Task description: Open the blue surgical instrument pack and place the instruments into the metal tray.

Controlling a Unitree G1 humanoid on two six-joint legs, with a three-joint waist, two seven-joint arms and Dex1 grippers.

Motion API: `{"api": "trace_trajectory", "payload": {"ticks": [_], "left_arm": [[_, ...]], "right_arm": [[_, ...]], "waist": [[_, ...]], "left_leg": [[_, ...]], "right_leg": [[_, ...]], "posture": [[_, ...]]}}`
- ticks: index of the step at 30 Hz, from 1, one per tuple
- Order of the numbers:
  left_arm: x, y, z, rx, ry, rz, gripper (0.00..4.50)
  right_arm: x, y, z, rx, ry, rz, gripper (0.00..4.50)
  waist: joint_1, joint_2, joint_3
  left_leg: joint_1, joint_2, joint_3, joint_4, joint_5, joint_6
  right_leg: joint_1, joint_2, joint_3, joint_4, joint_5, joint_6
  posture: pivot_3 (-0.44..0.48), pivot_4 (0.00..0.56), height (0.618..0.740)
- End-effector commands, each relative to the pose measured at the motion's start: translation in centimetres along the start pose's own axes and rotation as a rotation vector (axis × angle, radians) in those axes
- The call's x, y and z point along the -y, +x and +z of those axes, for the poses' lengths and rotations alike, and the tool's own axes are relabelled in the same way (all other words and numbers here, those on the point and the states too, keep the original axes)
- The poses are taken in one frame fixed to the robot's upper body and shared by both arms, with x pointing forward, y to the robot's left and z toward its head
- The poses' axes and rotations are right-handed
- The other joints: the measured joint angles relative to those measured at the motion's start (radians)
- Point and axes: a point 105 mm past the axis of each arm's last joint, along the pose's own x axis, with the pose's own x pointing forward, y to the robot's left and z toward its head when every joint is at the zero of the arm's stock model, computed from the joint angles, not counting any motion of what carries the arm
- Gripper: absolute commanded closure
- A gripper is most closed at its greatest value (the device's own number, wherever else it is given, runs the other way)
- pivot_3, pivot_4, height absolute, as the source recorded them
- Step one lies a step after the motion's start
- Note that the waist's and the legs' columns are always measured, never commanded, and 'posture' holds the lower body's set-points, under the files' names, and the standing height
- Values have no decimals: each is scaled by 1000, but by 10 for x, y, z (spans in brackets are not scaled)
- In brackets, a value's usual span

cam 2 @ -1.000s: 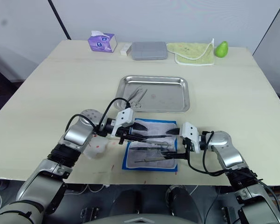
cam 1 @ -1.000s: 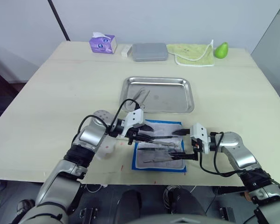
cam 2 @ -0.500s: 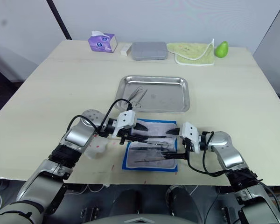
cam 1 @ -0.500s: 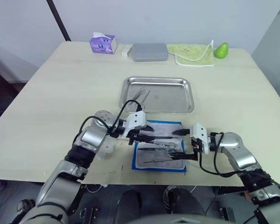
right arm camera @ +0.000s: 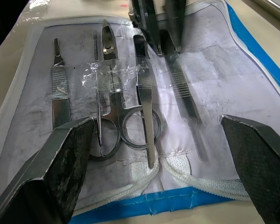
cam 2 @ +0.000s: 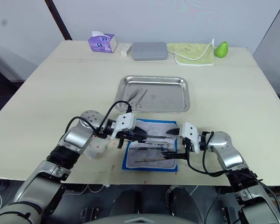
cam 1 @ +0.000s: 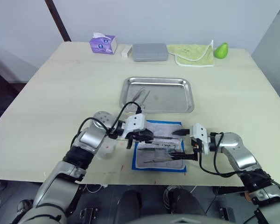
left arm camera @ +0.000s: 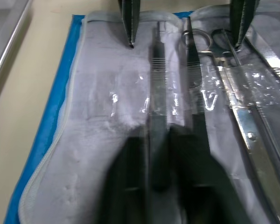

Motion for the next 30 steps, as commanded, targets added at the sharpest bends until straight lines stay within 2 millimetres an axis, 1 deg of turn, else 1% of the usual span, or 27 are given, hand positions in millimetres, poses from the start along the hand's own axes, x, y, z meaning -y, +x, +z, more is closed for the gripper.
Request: {"api": "trace_trajectory", "payload": {"ticks": [1,7,12,16,20,30], "left_arm": [[9,4,-17,-72,-49,-46,4462],[5,-4,-7,-78,-40,-37,4462],[0,-12,8,-81,-30,-26,4462],[-3,-22,24,-106,-16,-38,4462],[-6,-28,34,-118,-24,-44,4462],[-9,-37,42,-145,-21,-48,4462]], "right_arm": [[-18,2,-42,-146,134,41,0],[-19,7,-42,-155,131,47,0],[-18,11,-45,-175,129,52,0],[-20,13,-53,-220,144,63,0],[-22,13,-58,-253,154,66,0],[-28,15,-64,-268,167,75,0]], "waist": [[0,0,0],[-2,0,0],[-22,0,0],[-24,0,1],[-25,1,1],[-25,0,1]], "left_leg": [[0,0,0,0,0,0],[0,0,0,0,0,0],[0,0,-1,-1,0,0],[0,0,-2,-2,0,0],[0,0,-3,-2,0,0],[1,0,-5,-2,0,0]], "right_leg": [[0,0,0,0,0,0],[0,0,0,0,0,0],[0,1,0,0,0,0],[0,1,0,0,0,0],[0,2,0,0,-1,1],[0,2,0,0,-1,1]], "posture": [[0,150,740],[0,150,740],[0,150,740],[0,150,740],[0,150,740],[0,150,740]]}}
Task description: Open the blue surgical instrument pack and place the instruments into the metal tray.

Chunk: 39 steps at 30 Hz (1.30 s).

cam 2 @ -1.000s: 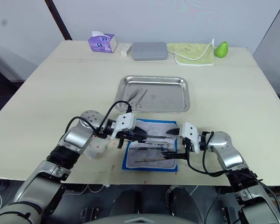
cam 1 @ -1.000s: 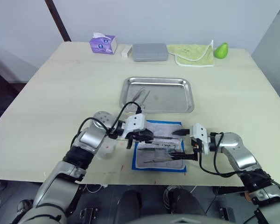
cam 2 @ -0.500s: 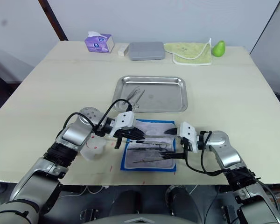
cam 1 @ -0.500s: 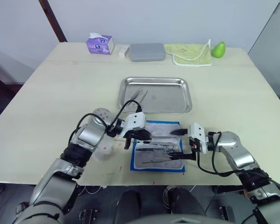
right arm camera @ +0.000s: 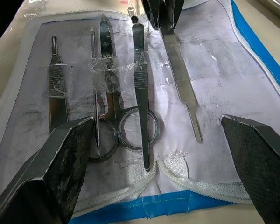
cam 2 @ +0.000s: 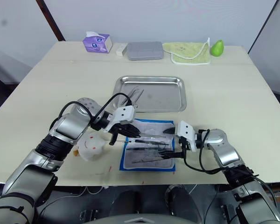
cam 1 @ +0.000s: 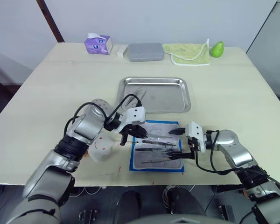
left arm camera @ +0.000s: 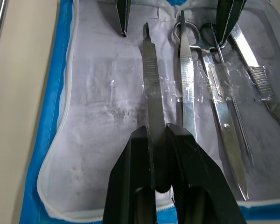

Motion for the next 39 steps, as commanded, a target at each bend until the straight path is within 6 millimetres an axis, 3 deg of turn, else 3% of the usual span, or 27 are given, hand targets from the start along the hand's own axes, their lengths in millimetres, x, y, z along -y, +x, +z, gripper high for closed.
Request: {"api": "trace_trajectory", "payload": {"ticks": [1,7,15,22,31,39], "left_arm": [[-2,-13,23,22,89,12,4462],[1,-24,18,-3,81,4,4462],[8,-49,-5,-43,40,36,4462],[20,-87,-15,-10,-18,93,4462],[26,-101,-5,130,-71,192,4462],[-4,-83,27,427,-279,591,4462]], "right_arm": [[-31,8,-68,-243,191,53,0],[-31,9,-70,-250,196,55,0],[-30,7,-71,-240,202,49,0],[-27,5,-72,-241,198,54,0],[-24,3,-72,-235,197,51,0],[-24,0,-67,-215,184,59,0]], "waist": [[0,0,0],[-1,0,0],[-3,-1,-1],[-2,-1,0],[2,-3,-1],[4,-5,-3]], "left_leg": [[0,0,0,0,0,0],[0,0,-1,0,0,0],[2,1,-1,-2,0,0],[3,1,-2,-3,0,0],[3,1,-2,-3,0,0],[3,0,-3,-3,0,0]], "right_leg": [[0,0,0,0,0,0],[0,0,0,0,0,0],[0,0,2,0,0,-1],[0,-1,2,0,-1,-2],[0,-3,1,0,-2,-1],[1,-2,1,0,-2,0]], "posture": [[0,150,740],[0,150,740],[0,150,740],[0,150,740],[0,150,740],[0,150,740]]}}
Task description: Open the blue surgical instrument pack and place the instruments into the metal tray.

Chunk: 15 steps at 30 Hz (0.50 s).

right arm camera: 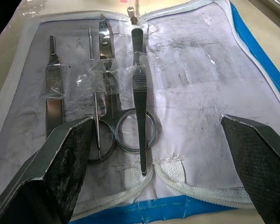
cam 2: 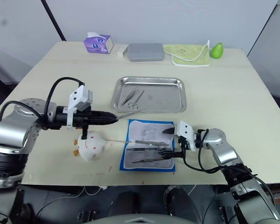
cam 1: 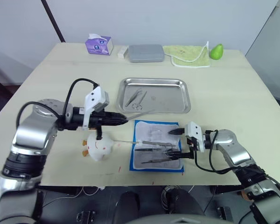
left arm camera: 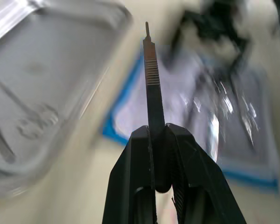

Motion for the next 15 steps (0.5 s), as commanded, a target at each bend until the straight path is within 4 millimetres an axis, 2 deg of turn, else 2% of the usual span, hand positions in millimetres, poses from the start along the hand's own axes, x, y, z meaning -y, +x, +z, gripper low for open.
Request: {"api": "trace_trajectory", "payload": {"ticks": [1,4,8,12,15], "left_arm": [[-5,8,19,84,-10,188,4462],[-14,24,26,113,-59,323,4462],[-34,50,37,99,-210,526,4462],[-42,65,43,96,-287,607,4462],[-49,83,38,69,-339,671,4462]], "right_arm": [[-26,-2,-63,-213,179,46,0],[-26,-3,-62,-210,173,53,0],[-24,-6,-61,-217,160,58,0],[-23,-7,-60,-222,157,61,0],[-23,-9,-59,-226,157,65,0]], "waist": [[0,-1,0],[2,-4,-2],[6,-5,-3],[2,-2,-3],[6,-2,-3]], "left_leg": [[0,0,0,0,0,0],[0,-1,-1,0,0,0],[0,-2,-2,0,0,0],[-1,-4,-4,0,0,0],[-1,-4,-5,-1,0,0]], "right_leg": [[0,0,0,0,0,0],[1,0,0,0,2,0],[1,0,0,0,4,3],[1,0,0,0,4,2],[1,0,0,-1,4,2]], "posture": [[0,150,740],[0,150,740],[0,150,740],[0,150,740],[0,150,740]]}}
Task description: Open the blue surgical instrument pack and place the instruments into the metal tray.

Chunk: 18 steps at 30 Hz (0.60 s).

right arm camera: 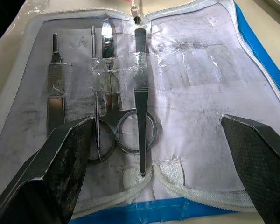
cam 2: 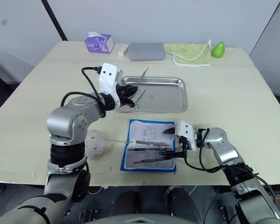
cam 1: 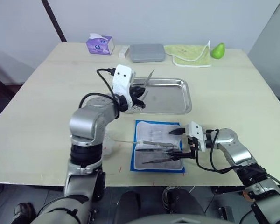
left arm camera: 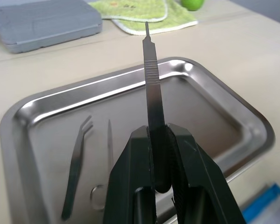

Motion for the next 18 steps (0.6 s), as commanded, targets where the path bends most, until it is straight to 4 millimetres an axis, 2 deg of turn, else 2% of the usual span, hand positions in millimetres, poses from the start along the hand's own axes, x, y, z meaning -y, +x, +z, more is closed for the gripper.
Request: {"api": "trace_trajectory", "payload": {"ticks": [1,5,8,18], "left_arm": [[-5,16,3,-4,-16,113,4462],[2,35,1,-13,-67,139,4462],[10,47,-9,-40,-70,132,4462],[14,57,-35,-99,-71,163,4462]], "right_arm": [[-24,-4,-60,-217,170,53,0],[-21,-7,-59,-220,168,43,0],[-21,-8,-58,-220,169,41,0],[-24,-9,-58,-221,171,38,0]], "waist": [[4,0,0],[6,1,1],[8,1,1],[9,4,4]], "left_leg": [[0,0,-1,0,0,0],[0,-1,-1,0,0,0],[-1,-1,-1,0,0,0],[-2,-1,-2,0,0,0]], "right_leg": [[0,0,-1,0,0,0],[0,-1,-1,0,0,0],[0,-1,-2,-1,0,0],[0,-1,-2,-2,0,0]], "posture": [[0,150,740],[0,150,740],[0,150,740],[0,150,740]]}}
